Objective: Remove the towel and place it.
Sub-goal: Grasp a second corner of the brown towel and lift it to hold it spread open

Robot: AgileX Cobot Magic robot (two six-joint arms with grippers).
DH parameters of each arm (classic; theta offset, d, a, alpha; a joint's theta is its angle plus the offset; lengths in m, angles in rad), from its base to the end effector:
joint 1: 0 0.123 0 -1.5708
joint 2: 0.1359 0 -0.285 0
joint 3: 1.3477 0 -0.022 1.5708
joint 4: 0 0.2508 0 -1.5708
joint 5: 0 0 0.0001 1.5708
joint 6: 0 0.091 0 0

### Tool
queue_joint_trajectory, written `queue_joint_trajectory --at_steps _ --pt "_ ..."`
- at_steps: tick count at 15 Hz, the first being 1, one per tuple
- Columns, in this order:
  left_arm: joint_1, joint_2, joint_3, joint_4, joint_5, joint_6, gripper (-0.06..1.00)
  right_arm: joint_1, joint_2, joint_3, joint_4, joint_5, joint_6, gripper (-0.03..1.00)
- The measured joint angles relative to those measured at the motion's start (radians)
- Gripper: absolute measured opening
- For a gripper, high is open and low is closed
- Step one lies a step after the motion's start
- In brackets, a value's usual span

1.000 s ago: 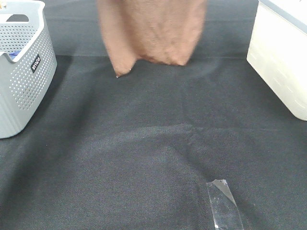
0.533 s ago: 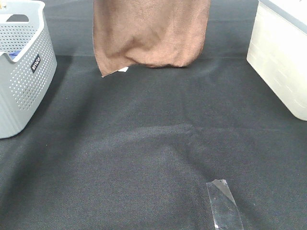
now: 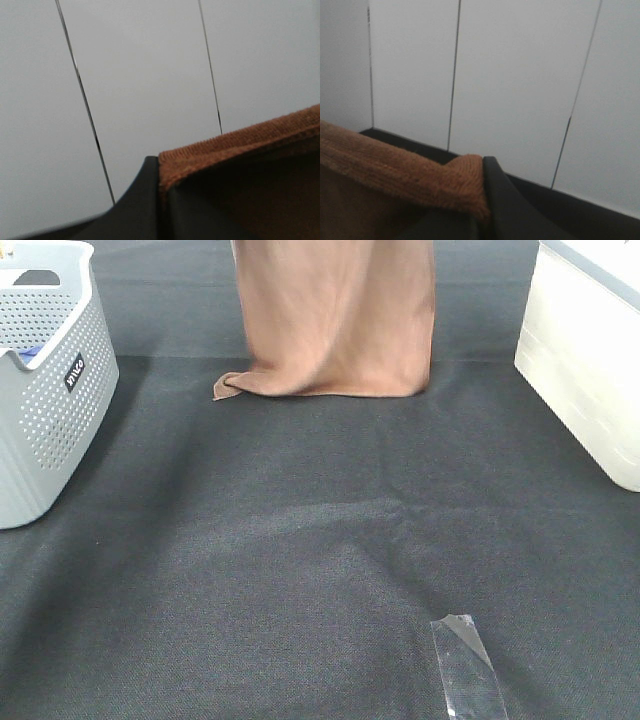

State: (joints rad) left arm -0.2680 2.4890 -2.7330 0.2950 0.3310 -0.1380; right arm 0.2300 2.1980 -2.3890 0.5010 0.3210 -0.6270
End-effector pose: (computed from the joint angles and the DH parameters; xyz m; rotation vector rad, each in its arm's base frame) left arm 0.5504 -0.1422 0.3673 0.2434 1.5382 -0.0259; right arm 0.5051 0.1325 0.4184 -0.4129 1.5243 0.1843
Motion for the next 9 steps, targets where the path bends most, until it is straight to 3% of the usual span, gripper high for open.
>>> queue_joint_trajectory --at_steps 2,4,7,8,9 --pt "-0.015 -0.006 0.000 -0.064 0.189 0.055 0.00 -0.004 0.000 0.000 -0.044 0.122 0.065 0.01" --pt "-0.025 -0.033 0.000 -0.170 0.414 0.154 0.00 -0.007 0.000 0.000 -0.155 0.299 0.175 0.01" --pt "-0.025 -0.097 0.000 -0.295 0.722 0.188 0.00 -0.008 -0.018 0.000 -0.288 0.620 0.340 0.01" --pt "-0.025 -0.137 -0.001 -0.339 0.843 0.189 0.00 -0.008 -0.058 0.000 -0.299 0.781 0.381 0.01" --pt "-0.025 -0.137 -0.001 -0.339 0.843 0.189 0.00 -0.008 -0.058 0.000 -0.299 0.781 0.381 0.01"
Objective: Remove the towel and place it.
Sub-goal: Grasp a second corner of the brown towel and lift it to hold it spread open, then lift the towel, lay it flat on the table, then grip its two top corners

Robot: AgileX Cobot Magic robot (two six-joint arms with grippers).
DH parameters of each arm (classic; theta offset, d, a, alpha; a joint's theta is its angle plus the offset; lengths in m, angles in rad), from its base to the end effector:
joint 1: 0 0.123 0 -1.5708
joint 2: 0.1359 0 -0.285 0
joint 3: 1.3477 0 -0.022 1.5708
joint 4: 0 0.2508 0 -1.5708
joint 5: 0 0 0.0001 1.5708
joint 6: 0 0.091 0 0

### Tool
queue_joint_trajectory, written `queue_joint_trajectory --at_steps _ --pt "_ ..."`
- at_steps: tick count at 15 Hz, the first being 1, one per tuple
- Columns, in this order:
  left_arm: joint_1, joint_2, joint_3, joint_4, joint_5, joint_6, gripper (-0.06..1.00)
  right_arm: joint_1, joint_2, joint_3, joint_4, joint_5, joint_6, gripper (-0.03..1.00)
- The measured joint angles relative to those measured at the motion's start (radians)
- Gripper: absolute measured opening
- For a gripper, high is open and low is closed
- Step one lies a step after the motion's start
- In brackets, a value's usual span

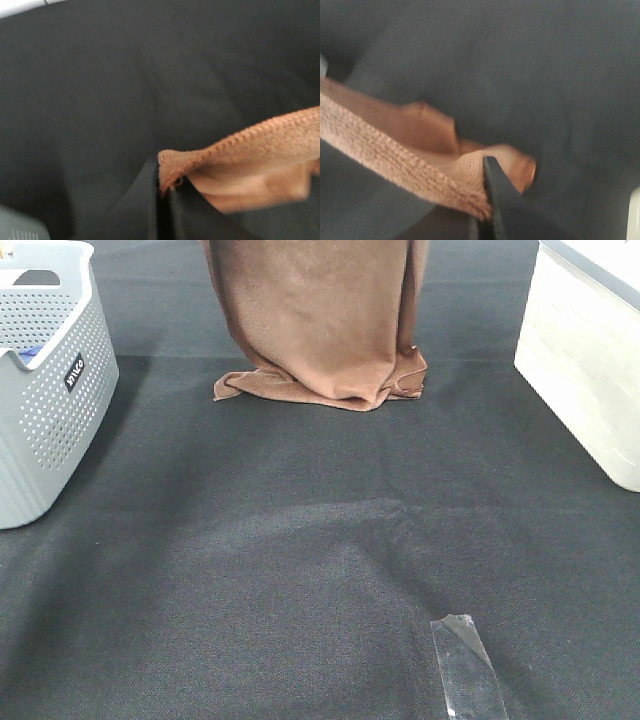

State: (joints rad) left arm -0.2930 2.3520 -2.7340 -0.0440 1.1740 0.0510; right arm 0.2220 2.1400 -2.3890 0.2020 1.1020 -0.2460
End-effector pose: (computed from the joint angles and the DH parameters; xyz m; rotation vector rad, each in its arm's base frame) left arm 0.4864 -0.1506 0.3704 0.3924 2.2471 -0.1821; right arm 0.4638 0.1214 0.3820 -0.5227 2.2661 0.2437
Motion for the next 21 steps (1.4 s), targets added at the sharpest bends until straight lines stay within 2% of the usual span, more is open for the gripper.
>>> queue_joint_trajectory --at_steps 3,6,8,10,14,21 --pt "0.000 -0.047 0.000 -0.021 0.038 0.001 0.00 0.000 -0.053 0.000 -0.006 0.105 0.024 0.01" --pt "0.000 -0.089 0.011 -0.060 0.039 -0.016 0.00 0.000 -0.091 0.000 -0.013 0.117 0.072 0.01" --pt "0.000 -0.160 0.117 -0.075 0.039 -0.028 0.00 0.000 -0.152 0.060 -0.014 0.116 0.094 0.01" --pt "-0.004 -0.289 0.338 -0.105 0.037 -0.030 0.00 0.001 -0.262 0.212 -0.018 0.116 0.102 0.01" --pt "-0.017 -0.606 0.869 -0.165 0.032 -0.018 0.00 0.009 -0.529 0.599 0.003 0.116 0.114 0.01" --pt "-0.024 -1.140 1.530 -0.287 0.000 -0.061 0.00 0.022 -0.986 1.176 0.124 0.111 0.183 0.01"
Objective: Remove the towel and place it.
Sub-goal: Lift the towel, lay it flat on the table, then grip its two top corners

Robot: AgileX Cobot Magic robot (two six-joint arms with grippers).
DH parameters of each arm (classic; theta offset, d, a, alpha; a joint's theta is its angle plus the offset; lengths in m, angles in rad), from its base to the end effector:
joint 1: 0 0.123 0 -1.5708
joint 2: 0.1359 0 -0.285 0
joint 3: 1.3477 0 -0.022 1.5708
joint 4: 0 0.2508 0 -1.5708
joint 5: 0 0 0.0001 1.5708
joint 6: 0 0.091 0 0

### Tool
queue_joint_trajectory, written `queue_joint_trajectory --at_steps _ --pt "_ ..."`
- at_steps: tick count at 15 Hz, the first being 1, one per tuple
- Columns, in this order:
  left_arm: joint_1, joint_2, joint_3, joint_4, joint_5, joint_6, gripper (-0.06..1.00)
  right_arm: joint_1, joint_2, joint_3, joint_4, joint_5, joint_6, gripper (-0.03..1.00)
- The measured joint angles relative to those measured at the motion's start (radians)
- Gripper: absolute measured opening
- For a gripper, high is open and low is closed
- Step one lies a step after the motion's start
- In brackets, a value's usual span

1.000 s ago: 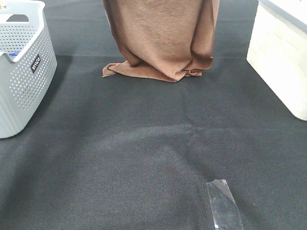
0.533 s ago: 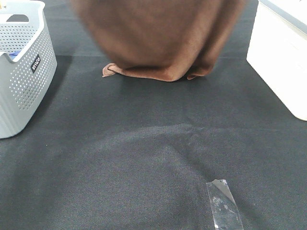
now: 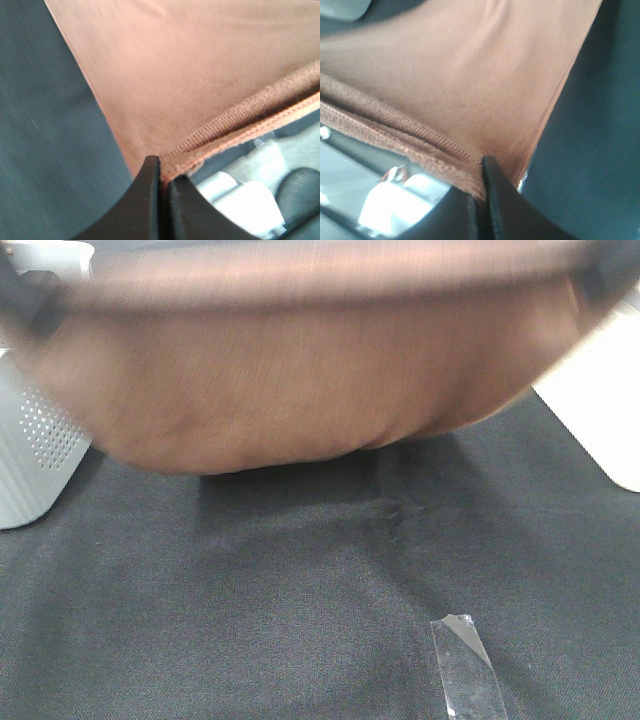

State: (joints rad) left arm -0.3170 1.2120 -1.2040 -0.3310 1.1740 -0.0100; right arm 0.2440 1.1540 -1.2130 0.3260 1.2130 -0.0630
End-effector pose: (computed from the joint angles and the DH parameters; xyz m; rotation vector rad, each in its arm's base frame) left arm 0.2067 -0.0965 0.3663 0.3372 2.6549 -0.5536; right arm 0.1963 0.0770 0.3798 -0.3553 2.6047 0.5032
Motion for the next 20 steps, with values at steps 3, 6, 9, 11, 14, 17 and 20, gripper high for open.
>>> queue_joint_trajectory --at_steps 3,6,9,11,14,17,20 --pt "0.000 -0.111 0.145 -0.073 -0.004 -0.003 0.00 0.000 -0.082 0.119 0.013 0.000 0.034 0.01" --pt "0.000 -0.214 0.302 -0.142 -0.007 -0.004 0.00 0.000 -0.173 0.216 0.048 0.002 0.063 0.01" --pt "0.004 -0.269 0.379 -0.174 -0.005 -0.008 0.00 0.000 -0.264 0.340 0.094 0.003 0.086 0.01" --pt "0.004 -0.285 0.446 -0.202 -0.003 -0.011 0.00 -0.001 -0.316 0.447 0.117 0.002 0.105 0.01" --pt "0.004 -0.290 0.552 -0.244 -0.003 -0.011 0.00 -0.002 -0.321 0.531 0.125 0.000 0.111 0.01" --pt "0.004 -0.286 0.598 -0.261 -0.003 -0.010 0.00 -0.002 -0.293 0.576 0.126 0.000 0.111 0.01" --pt "0.004 -0.134 0.615 -0.267 -0.004 0.029 0.00 -0.002 -0.098 0.591 0.105 0.000 0.069 0.01"
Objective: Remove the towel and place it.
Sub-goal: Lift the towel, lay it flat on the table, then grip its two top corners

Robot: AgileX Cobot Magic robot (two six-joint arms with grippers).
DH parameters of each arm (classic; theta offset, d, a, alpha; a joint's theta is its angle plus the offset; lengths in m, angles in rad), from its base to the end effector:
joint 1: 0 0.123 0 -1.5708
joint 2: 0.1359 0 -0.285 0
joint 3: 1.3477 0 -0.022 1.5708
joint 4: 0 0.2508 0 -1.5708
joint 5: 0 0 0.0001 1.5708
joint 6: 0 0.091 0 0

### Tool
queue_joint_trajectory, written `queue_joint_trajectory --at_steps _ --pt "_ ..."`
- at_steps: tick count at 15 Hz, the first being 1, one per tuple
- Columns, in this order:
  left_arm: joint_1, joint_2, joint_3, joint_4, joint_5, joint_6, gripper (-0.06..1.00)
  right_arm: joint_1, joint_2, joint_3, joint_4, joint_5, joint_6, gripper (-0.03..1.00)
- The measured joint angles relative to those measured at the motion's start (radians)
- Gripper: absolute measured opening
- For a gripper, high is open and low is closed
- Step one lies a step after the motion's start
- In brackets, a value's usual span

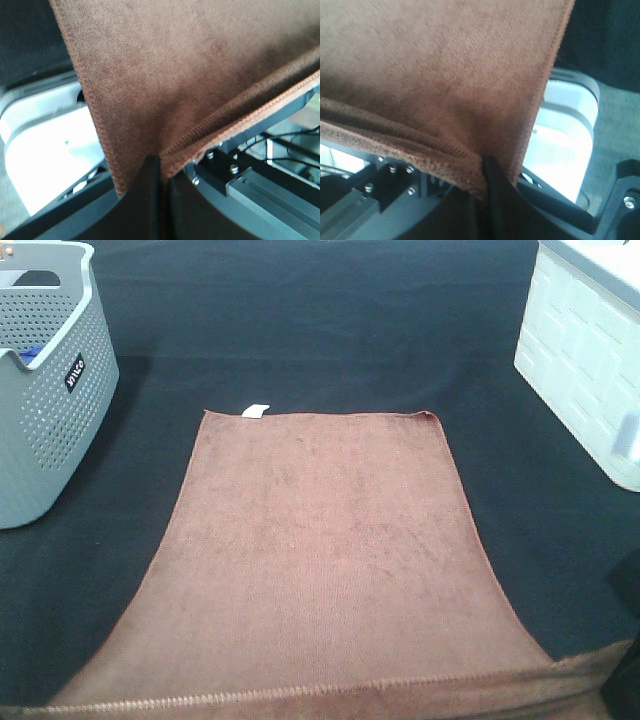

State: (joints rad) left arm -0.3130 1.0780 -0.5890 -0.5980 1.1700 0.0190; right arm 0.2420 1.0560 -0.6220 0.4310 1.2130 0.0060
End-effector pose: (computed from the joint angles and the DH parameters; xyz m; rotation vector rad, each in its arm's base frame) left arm 0.1238 -0.0897 0.2346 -0.1361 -2.9457 0.8216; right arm 0.1288 0.0685 0.2396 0.1295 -3.0372 -0.6201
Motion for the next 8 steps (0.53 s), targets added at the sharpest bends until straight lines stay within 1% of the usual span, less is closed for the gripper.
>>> queue_joint_trajectory --at_steps 2,3,4,5,8 --pt "0.000 0.107 0.000 0.000 -0.002 0.028 0.00 0.000 0.100 0.001 -0.007 -0.001 -0.036 0.01" --pt "0.000 0.107 0.000 0.000 -0.002 0.028 0.00 0.000 0.100 0.001 -0.007 -0.001 -0.036 0.01" --pt "0.000 0.160 0.000 0.000 -0.002 0.032 0.00 0.000 0.146 0.001 -0.008 -0.009 -0.050 0.01" --pt "0.002 0.247 0.000 -0.005 -0.003 0.055 0.00 0.000 0.236 0.001 -0.008 -0.040 -0.084 0.01" --pt "0.004 0.353 0.000 -0.017 -0.008 0.097 0.00 -0.001 0.359 0.003 0.001 -0.084 -0.147 0.01"
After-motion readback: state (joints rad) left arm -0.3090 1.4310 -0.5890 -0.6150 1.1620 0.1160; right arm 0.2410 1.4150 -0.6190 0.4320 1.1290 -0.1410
